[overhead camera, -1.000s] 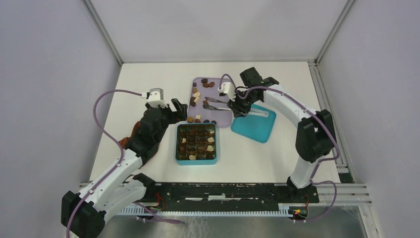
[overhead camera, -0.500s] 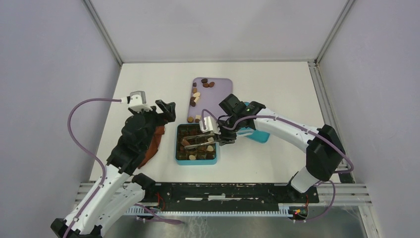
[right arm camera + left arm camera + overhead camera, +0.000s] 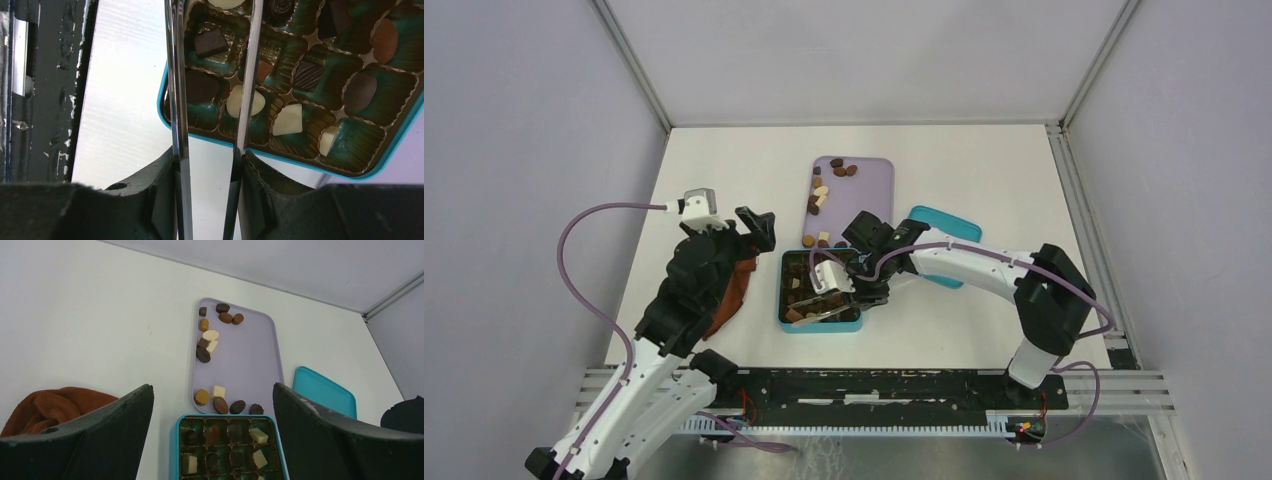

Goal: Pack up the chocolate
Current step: Place the fake chocolate in the packing box, then place the clamp at the center of the board.

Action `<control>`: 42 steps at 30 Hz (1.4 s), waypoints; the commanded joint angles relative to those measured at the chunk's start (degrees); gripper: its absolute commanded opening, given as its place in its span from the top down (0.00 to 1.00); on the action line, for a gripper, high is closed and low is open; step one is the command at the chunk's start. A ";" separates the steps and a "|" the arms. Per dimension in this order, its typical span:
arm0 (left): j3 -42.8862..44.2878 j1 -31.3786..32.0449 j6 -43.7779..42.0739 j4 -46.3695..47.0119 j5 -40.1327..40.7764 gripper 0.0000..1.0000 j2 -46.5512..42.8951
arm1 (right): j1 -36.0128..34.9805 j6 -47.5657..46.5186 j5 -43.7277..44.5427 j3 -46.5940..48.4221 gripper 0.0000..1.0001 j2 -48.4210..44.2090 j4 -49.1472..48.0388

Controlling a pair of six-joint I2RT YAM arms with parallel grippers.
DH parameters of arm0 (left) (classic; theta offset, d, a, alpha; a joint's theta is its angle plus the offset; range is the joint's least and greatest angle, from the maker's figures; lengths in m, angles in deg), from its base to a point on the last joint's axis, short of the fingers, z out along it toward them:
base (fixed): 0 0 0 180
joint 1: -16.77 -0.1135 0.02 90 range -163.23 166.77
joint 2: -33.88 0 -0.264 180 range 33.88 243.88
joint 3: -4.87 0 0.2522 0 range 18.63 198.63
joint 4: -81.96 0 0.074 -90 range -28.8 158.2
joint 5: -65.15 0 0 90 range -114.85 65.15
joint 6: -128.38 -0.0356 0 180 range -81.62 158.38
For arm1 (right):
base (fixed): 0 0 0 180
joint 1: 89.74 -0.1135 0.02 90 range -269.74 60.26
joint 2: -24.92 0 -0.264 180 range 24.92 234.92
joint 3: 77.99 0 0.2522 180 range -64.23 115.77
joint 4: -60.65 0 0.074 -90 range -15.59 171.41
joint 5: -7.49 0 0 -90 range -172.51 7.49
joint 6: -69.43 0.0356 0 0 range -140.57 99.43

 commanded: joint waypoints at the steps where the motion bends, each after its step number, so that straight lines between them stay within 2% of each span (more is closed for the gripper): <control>1: 1.07 -0.08 2.71 0.24 1.03 0.07 -0.45 | -0.92 0.23 1.03 3.88 0.65 1.40 -0.94; 18: 0.36 -0.05 2.95 0.59 0.59 0.07 -0.94 | -1.37 3.57 2.54 6.24 0.46 3.48 -1.61; 28: 0.52 -0.02 3.01 0.64 -1.05 0.07 -0.62 | -0.07 2.92 -2.32 8.04 0.50 1.11 0.87; 35: -2.30 -0.02 4.42 5.42 -5.79 0.05 -1.74 | 5.66 2.34 -7.89 6.58 0.53 -2.81 1.78; 42: -8.22 -0.10 2.00 14.45 -11.40 0.00 0.02 | 21.29 5.46 -12.58 -1.24 0.53 -11.60 -4.62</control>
